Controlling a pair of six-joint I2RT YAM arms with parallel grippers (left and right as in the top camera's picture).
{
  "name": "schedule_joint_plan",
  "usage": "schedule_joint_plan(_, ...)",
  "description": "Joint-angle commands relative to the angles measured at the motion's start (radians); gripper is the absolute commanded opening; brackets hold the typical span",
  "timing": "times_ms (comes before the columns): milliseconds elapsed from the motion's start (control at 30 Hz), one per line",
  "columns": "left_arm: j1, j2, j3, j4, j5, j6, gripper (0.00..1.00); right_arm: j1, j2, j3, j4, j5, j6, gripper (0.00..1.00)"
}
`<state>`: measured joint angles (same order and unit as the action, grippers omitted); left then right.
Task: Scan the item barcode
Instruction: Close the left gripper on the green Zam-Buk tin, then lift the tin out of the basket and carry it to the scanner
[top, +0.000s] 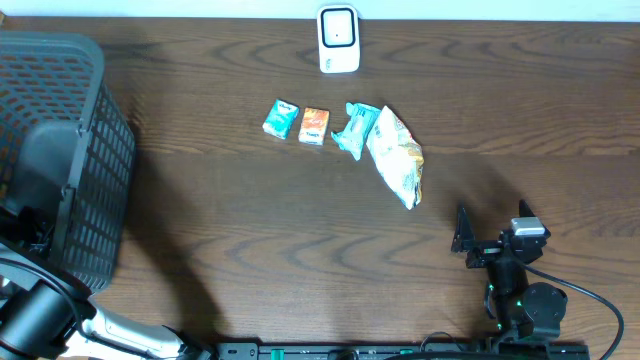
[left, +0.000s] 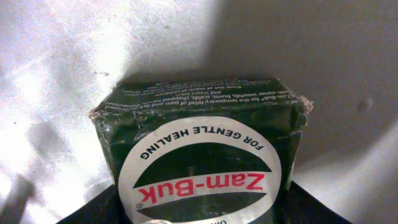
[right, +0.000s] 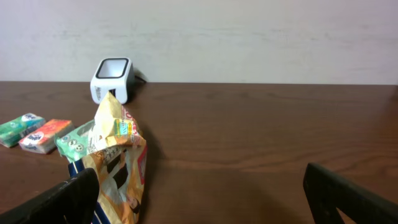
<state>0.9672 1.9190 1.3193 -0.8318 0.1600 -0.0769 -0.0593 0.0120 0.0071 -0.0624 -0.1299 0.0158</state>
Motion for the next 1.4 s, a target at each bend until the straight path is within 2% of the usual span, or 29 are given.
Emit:
schedule_joint_plan(0,0.004,0.010,-0.008,0.010,0.016,0.005,0.59,0.008,-0.005,-0.002,-0.003,0.005,-0.006,0.99)
schedule_joint_plan(167,0.004,0.007,0.017,-0.002,0.021,-0.013,0.59,0.008,-0.005,-0.002,-0.003,0.005,-0.006,0.99)
schedule_joint_plan(400,0.004,-0.056,0.085,-0.024,0.197,-0.013,0.59,0.008,-0.005,-0.002,-0.003,0.005,-0.006,0.99)
schedule_joint_plan(600,0.004,-0.188,0.110,-0.023,0.226,-0.014,0.59,0.008,-0.005,-0.002,-0.003,0.005,-0.006,1.00)
schedule_joint_plan(733,0.003,-0.348,0.135,-0.007,0.231,-0.014,0.59,0.008,-0.005,-0.002,-0.003,0.005,-0.006,0.99)
schedule_joint_plan(800,0.002,-0.421,0.136,0.027,0.282,-0.016,0.58,0.008,-0.005,-0.002,-0.003,0.005,-0.006,0.99)
schedule_joint_plan(1000,-0.006,-0.594,0.136,0.165,0.498,-0.203,0.59,0.008,-0.006,-0.002,-0.003,0.005,-0.006,0.99)
schedule_joint_plan(1100,-0.061,-0.648,0.136,0.257,0.616,-0.312,0.59,0.008,-0.005,-0.002,-0.003,0.005,-0.006,0.99)
schedule_joint_plan(1200,-0.166,-0.674,0.136,0.338,0.662,-0.396,0.59,0.008,-0.005,-0.002,-0.003,0.005,-0.006,0.99)
schedule_joint_plan(1367,-0.425,-0.676,0.136,0.397,0.649,-0.408,0.59,0.008,-0.006,-0.002,-0.003,0.005,-0.006,0.99)
